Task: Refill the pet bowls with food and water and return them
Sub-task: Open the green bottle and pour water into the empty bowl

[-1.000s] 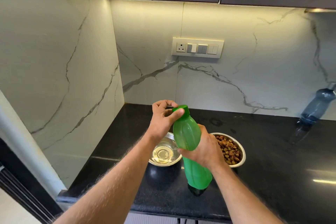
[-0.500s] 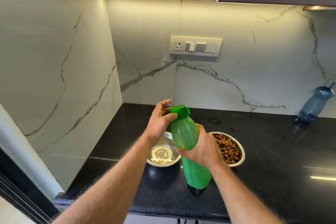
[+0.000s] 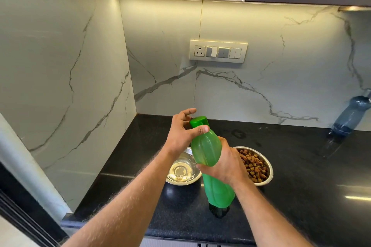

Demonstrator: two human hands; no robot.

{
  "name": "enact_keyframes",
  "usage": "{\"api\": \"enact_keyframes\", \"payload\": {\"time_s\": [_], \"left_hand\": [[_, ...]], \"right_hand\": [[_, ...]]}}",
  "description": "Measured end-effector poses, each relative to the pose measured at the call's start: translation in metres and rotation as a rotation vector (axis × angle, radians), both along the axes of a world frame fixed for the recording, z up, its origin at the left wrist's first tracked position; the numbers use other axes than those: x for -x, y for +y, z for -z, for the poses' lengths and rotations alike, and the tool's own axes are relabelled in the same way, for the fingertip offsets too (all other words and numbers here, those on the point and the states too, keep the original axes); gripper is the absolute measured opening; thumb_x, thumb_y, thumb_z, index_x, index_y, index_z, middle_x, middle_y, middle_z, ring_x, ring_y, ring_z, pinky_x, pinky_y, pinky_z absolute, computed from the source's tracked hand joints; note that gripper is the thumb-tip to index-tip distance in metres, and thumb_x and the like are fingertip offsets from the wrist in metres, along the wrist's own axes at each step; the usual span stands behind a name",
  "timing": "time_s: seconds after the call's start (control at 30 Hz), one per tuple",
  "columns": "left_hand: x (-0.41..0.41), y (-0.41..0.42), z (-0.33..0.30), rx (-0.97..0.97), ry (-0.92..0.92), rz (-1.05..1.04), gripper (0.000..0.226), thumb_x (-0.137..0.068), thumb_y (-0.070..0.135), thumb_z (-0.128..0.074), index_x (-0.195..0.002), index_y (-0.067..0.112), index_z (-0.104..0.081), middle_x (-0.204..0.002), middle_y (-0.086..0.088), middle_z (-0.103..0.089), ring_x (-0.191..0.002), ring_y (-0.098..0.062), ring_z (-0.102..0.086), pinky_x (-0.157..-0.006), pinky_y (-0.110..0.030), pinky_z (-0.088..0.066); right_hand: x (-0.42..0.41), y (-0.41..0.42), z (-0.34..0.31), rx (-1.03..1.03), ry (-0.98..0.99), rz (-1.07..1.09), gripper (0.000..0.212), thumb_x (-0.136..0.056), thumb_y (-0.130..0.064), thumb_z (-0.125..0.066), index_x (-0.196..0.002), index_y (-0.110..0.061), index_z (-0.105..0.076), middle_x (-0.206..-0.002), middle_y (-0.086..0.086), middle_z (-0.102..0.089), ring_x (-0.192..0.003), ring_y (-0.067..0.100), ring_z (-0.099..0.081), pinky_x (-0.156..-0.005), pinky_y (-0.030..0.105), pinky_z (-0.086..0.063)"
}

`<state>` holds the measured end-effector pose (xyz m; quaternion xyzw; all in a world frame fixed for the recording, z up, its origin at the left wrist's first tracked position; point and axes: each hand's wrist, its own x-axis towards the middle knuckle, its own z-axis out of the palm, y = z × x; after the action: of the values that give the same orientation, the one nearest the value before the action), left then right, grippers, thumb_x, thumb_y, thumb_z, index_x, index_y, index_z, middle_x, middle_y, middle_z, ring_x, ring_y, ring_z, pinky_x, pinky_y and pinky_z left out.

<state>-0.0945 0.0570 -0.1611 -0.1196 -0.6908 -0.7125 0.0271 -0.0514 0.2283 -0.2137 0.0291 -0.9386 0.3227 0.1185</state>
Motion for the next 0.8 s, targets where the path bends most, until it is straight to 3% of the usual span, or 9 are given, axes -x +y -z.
{"api": "enact_keyframes", "payload": {"time_s": [0.07,0.17,0.27,0.33,0.47,0.57,0.7,0.8], "left_hand": [[0.001,-0.001,-0.001,-0.024,-0.018,-0.008,0.072,-0.076,0.021,-0.085,-0.137,0.028,-0.048,-0.122,-0.006,-0.056,-0.114,-0.024,-0.061,-0.094,-0.039,-0.057],[0.004,-0.006,0.000,-0.087,-0.046,0.071,0.067,-0.082,0.004,-0.064,-0.145,0.017,-0.045,-0.131,-0.009,-0.060,-0.123,-0.024,-0.058,-0.103,-0.037,-0.050],[0.004,-0.005,-0.001,0.001,-0.018,0.062,0.061,-0.084,0.019,-0.077,-0.140,0.023,-0.053,-0.131,-0.004,-0.056,-0.122,-0.021,-0.057,-0.100,-0.033,-0.052],[0.004,-0.002,-0.003,0.019,-0.039,0.062,0.075,-0.066,0.030,-0.088,-0.133,0.026,-0.054,-0.121,-0.003,-0.059,-0.111,-0.022,-0.064,-0.092,-0.037,-0.058],[0.009,0.001,0.000,0.001,-0.077,0.019,0.073,-0.071,0.017,-0.088,-0.134,0.023,-0.052,-0.110,-0.006,-0.063,-0.102,-0.019,-0.066,-0.084,-0.028,-0.058],[0.011,0.002,0.002,0.006,-0.043,-0.008,0.063,-0.077,0.017,-0.084,-0.132,0.021,-0.054,-0.103,-0.004,-0.061,-0.097,-0.017,-0.063,-0.083,-0.025,-0.055],[0.010,0.009,0.000,-0.001,-0.064,0.012,0.066,-0.069,0.026,-0.090,-0.126,0.020,-0.057,-0.108,-0.001,-0.063,-0.102,-0.018,-0.066,-0.088,-0.030,-0.057],[0.010,0.010,0.000,-0.001,-0.076,0.019,0.065,-0.082,0.018,-0.081,-0.138,0.023,-0.049,-0.125,-0.005,-0.062,-0.111,-0.015,-0.063,-0.089,-0.025,-0.054]], "right_hand": [[0.000,0.001,0.000,0.005,0.005,0.004,0.112,-0.050,-0.085,-0.076,-0.140,-0.027,-0.042,-0.105,-0.016,-0.058,-0.092,0.005,-0.059,-0.076,0.019,-0.045],[0.000,0.003,-0.001,0.003,0.009,0.003,0.113,-0.050,-0.084,-0.077,-0.140,-0.027,-0.041,-0.109,-0.015,-0.059,-0.096,0.008,-0.061,-0.079,0.022,-0.048],[0.001,0.003,-0.001,-0.013,-0.005,-0.010,0.112,-0.051,-0.082,-0.078,-0.141,-0.027,-0.041,-0.112,-0.012,-0.061,-0.097,0.009,-0.061,-0.081,0.024,-0.050],[0.001,0.002,-0.002,-0.003,-0.008,-0.005,0.112,-0.050,-0.083,-0.076,-0.141,-0.027,-0.041,-0.111,-0.012,-0.063,-0.095,0.009,-0.061,-0.079,0.023,-0.049],[-0.002,0.002,-0.005,0.061,0.018,0.036,0.112,-0.047,-0.089,-0.072,-0.136,-0.027,-0.045,-0.103,-0.015,-0.061,-0.089,0.006,-0.062,-0.067,0.013,-0.043],[-0.002,0.005,-0.005,0.067,0.024,0.050,0.111,-0.048,-0.087,-0.074,-0.136,-0.027,-0.044,-0.104,-0.015,-0.062,-0.090,0.005,-0.062,-0.067,0.011,-0.042],[-0.003,0.007,-0.004,0.050,0.013,0.037,0.110,-0.049,-0.090,-0.073,-0.135,-0.028,-0.045,-0.101,-0.015,-0.062,-0.089,0.003,-0.062,-0.064,0.008,-0.041],[-0.003,0.007,-0.004,0.054,0.008,0.049,0.112,-0.049,-0.089,-0.074,-0.137,-0.026,-0.044,-0.105,-0.014,-0.062,-0.092,0.004,-0.063,-0.069,0.011,-0.043]]}}
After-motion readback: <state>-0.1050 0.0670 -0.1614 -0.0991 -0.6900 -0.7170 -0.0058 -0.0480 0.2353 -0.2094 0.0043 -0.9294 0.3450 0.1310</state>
